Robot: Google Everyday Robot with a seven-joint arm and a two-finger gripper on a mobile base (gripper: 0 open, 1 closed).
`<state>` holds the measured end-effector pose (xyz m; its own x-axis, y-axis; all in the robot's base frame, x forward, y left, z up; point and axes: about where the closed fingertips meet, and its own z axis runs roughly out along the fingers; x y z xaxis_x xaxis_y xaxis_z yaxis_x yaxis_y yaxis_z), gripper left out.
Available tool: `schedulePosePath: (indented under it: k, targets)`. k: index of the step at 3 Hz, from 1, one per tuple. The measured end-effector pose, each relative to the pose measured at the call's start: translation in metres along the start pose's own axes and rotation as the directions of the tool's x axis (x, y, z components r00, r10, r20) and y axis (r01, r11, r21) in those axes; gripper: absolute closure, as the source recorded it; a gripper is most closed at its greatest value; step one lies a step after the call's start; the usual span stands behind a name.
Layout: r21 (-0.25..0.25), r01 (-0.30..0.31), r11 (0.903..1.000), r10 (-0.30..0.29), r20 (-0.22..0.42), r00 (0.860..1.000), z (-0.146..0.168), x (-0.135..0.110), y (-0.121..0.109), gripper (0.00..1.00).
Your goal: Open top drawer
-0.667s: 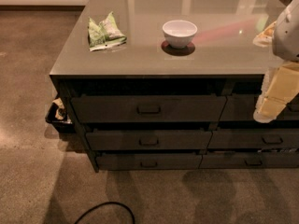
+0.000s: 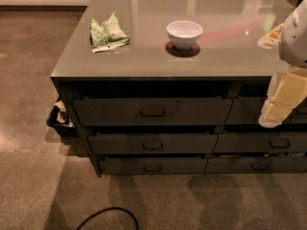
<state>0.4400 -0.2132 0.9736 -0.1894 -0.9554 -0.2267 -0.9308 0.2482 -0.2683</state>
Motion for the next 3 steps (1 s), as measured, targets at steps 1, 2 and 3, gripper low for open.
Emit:
schedulePosePath:
  k: [1,2,3]
  targets:
    - [0.007,0.054,0.9985,-0.054,0.071,0.996,0.03,-0.001,0.0,0.0]
    - [0.021,0.091,0.9956,-0.094,0.195,0.976,0.073,-0.004,-0.003,0.0]
    - [0.032,0.122,0.992,-0.126,0.327,0.937,0.119,-0.022,-0.007,0.0]
